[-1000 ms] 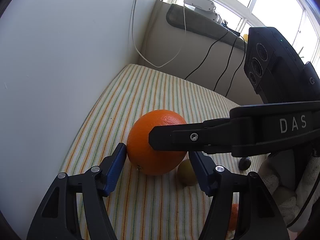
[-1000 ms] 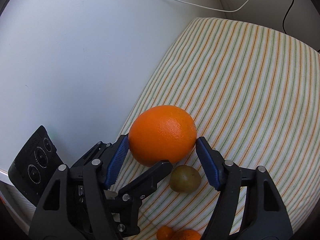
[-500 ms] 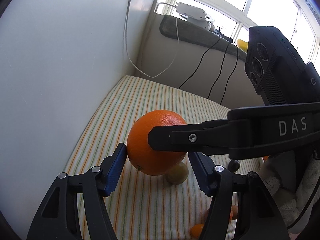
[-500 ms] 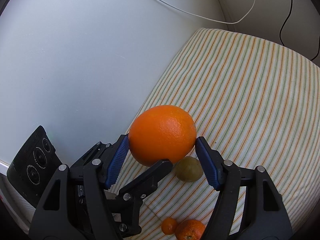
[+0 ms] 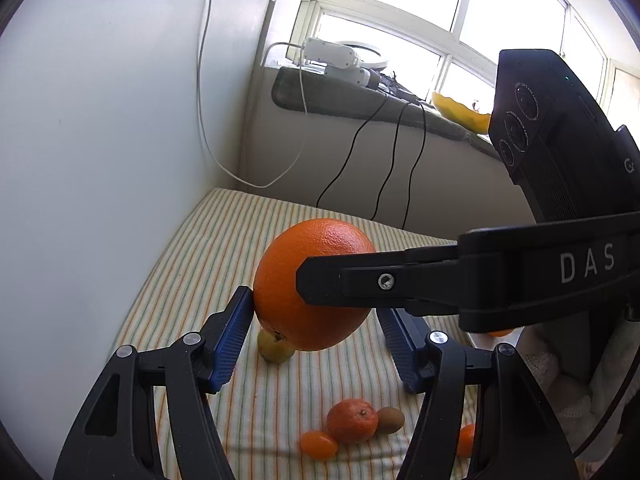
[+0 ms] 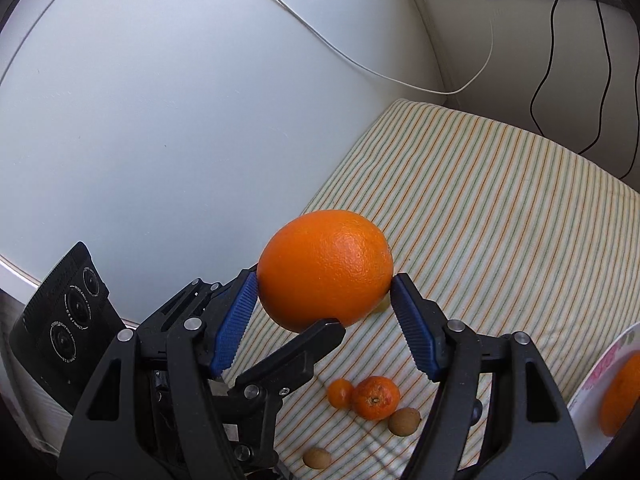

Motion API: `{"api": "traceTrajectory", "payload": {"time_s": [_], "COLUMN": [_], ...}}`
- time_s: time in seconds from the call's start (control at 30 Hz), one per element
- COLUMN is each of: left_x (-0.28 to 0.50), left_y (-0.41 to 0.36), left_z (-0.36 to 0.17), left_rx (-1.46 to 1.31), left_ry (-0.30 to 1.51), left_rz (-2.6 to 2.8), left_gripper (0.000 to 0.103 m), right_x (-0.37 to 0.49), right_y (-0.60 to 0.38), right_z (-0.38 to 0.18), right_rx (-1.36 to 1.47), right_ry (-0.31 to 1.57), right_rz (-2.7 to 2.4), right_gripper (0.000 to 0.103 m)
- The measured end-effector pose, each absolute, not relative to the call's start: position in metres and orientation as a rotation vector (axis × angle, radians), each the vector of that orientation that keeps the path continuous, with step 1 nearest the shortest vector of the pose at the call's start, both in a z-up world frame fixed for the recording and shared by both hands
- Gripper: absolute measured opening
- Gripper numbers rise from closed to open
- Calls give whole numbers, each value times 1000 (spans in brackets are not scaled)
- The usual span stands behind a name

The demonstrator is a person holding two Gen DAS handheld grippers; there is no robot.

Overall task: Organize fruits
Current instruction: 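Lift the second orange with the right gripper and carry it to the plate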

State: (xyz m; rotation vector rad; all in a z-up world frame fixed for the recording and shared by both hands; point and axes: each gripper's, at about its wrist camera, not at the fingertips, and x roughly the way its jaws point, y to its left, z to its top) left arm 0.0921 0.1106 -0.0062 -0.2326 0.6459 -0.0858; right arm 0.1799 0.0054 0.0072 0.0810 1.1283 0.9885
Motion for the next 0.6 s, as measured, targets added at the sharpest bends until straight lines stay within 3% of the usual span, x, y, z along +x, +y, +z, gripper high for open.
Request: {"api": "traceTrajectory", "payload": {"time_s": [0.6], "left_x": [68], "left_y": [8], "left_z": [25], "left_rx": [-148], "left_ry": [605], "left_rz": [-240], "left_gripper": [63], "right_x": [138], "right_y": [-121], "right_z": [49], "right_rx": [127], "right_ry": [1050], "right_rz": [891], "right_gripper": [72]}}
